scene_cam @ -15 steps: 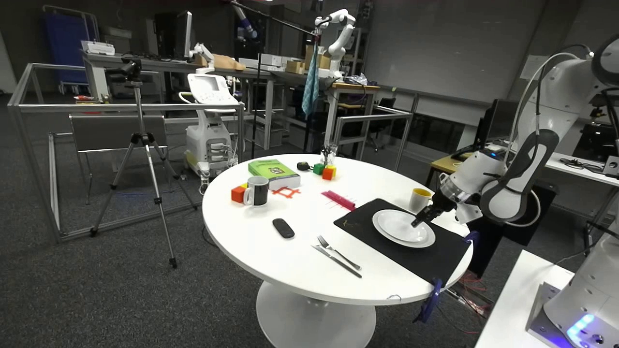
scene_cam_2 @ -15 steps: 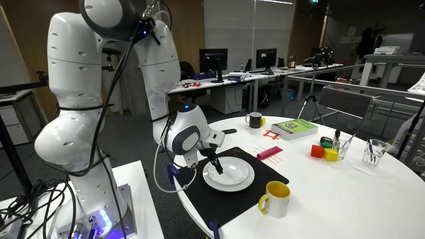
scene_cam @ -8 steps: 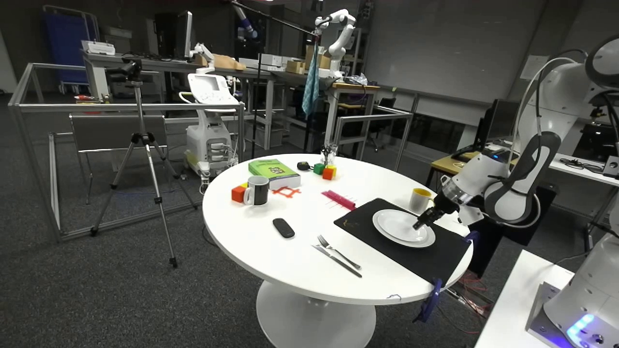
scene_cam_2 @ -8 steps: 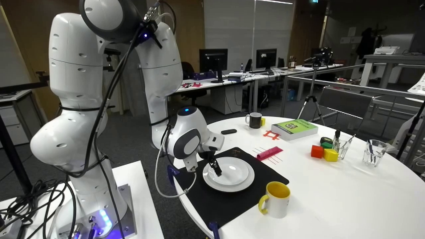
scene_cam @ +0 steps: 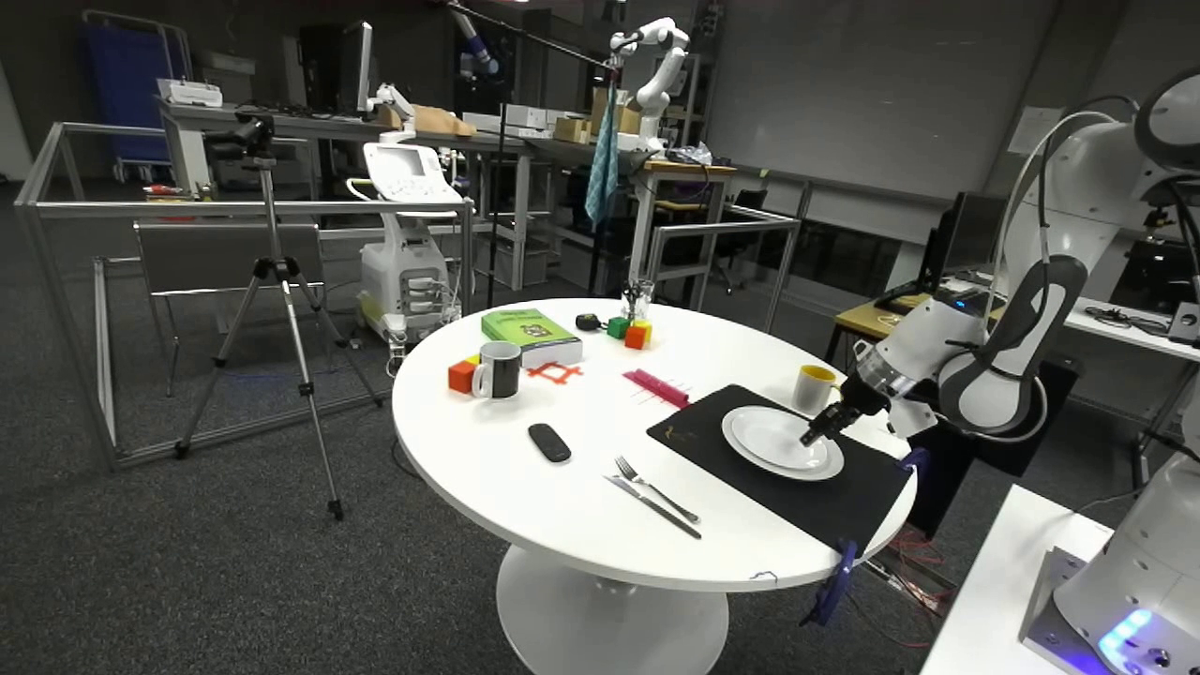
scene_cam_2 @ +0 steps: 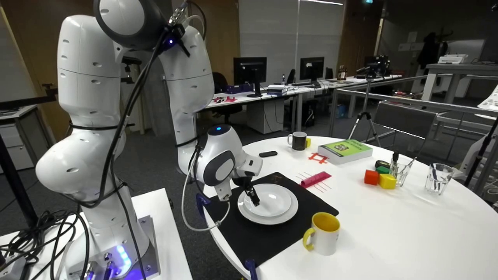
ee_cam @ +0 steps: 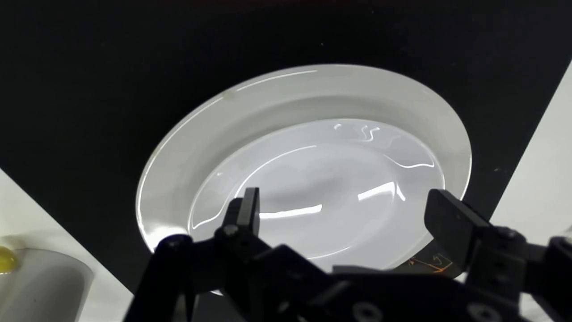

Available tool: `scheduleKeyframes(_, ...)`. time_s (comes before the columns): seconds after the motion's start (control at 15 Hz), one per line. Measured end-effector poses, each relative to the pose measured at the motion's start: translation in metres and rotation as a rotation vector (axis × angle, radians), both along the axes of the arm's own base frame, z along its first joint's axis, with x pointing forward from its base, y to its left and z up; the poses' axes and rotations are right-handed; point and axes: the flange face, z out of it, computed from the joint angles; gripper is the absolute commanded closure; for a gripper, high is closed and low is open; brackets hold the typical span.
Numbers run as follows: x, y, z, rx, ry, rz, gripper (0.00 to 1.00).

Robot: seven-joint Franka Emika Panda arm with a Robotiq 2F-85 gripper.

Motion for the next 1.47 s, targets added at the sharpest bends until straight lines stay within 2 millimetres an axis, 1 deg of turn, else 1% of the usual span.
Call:
scheduleKeyframes(0.27, 0.004, -0.003, 0.004, -0.003, -0.012, -0.006, 0.00)
scheduleKeyframes(0.47, 0.007, -0.015, 0.008, -0.007, -0.025, -0.029, 0.00)
scheduleKeyframes(0.73, -0.001, -0.044, 0.007, -0.016, -0.023, -0.040, 0.00)
scheduleKeyframes(0.93, -0.012, -0.069, 0.001, -0.012, -0.012, -0.036, 0.00)
scheduleKeyframes(1.07, -0.015, -0.082, -0.005, 0.001, -0.008, -0.033, 0.00)
scheduleKeyframes(1.2, -0.009, -0.090, -0.009, 0.029, -0.019, -0.039, 0.00)
scheduleKeyframes(1.47, 0.016, -0.097, -0.003, 0.105, -0.083, -0.067, 0.00)
